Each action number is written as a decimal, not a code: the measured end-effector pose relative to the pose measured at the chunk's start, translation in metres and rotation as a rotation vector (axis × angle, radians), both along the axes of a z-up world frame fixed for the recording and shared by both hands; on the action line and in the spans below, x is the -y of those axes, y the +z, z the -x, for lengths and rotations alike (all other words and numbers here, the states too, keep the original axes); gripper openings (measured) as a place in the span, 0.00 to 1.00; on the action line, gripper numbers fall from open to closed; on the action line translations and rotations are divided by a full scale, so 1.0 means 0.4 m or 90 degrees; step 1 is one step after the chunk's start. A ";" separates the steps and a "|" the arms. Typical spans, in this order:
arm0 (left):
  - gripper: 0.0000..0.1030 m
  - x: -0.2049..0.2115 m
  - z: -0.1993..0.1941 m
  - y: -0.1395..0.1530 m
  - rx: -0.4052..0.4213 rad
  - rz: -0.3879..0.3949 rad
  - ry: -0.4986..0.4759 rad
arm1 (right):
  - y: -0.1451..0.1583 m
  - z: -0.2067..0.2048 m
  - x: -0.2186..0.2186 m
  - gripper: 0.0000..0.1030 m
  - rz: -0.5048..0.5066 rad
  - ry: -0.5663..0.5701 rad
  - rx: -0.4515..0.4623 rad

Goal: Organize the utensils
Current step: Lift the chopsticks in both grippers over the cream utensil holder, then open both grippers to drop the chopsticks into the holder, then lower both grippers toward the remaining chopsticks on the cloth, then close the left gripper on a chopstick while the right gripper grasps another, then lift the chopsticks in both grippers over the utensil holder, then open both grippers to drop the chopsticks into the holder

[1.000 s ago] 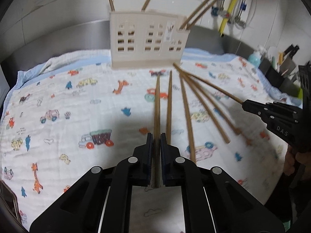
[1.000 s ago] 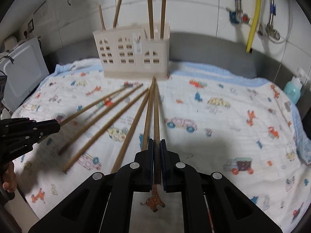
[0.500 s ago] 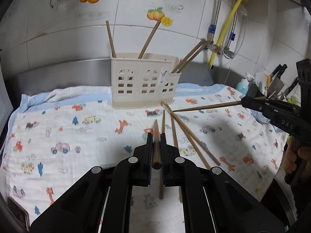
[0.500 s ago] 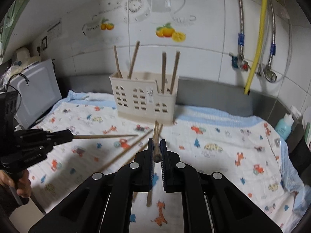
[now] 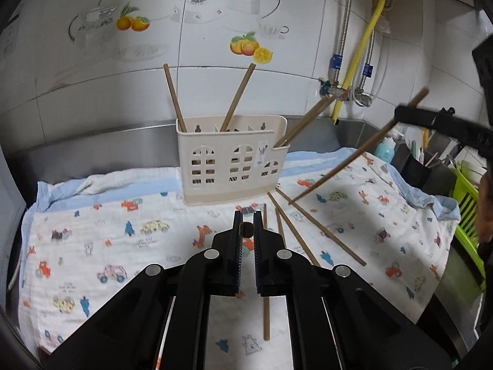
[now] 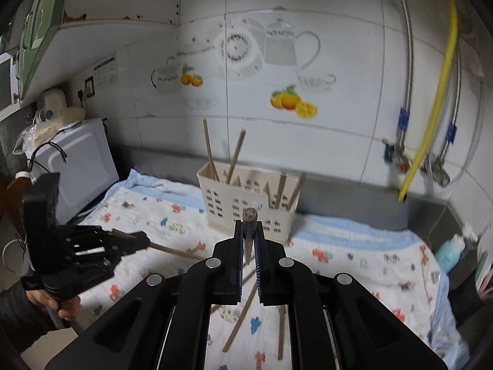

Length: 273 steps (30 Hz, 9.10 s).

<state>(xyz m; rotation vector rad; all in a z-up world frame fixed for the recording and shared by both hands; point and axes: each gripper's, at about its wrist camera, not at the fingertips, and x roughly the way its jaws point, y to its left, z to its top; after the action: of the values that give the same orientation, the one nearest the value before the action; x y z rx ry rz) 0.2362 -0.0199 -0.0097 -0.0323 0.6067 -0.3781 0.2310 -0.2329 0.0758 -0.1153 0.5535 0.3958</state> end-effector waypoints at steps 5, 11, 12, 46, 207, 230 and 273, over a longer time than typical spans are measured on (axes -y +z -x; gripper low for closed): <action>0.05 -0.002 -0.021 0.029 0.009 -0.010 0.001 | 0.085 -0.031 -0.016 0.07 0.006 0.010 0.025; 0.05 -0.008 -0.039 0.089 0.040 -0.022 0.003 | 0.164 -0.094 -0.033 0.07 0.012 0.000 0.057; 0.05 -0.007 -0.041 0.097 0.046 -0.024 0.004 | 0.170 -0.109 -0.038 0.07 0.020 -0.007 0.061; 0.05 0.015 -0.336 0.327 0.217 -0.017 0.104 | -0.010 -0.349 -0.060 0.07 0.074 -0.021 -0.043; 0.05 -0.013 -0.042 0.142 0.057 -0.023 0.006 | 0.172 -0.125 -0.067 0.06 0.002 -0.005 0.098; 0.05 0.065 -0.167 0.351 0.178 -0.047 0.010 | 0.033 -0.360 -0.043 0.06 0.030 -0.050 -0.011; 0.07 0.075 -0.371 0.335 0.171 -0.065 0.075 | 0.019 -0.142 0.014 0.32 -0.012 -0.029 0.065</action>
<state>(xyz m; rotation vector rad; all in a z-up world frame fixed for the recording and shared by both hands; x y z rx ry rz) 0.3846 -0.0497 0.1244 0.0788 0.3561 -0.2316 0.2879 -0.2387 0.0832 -0.1034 0.4510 0.3492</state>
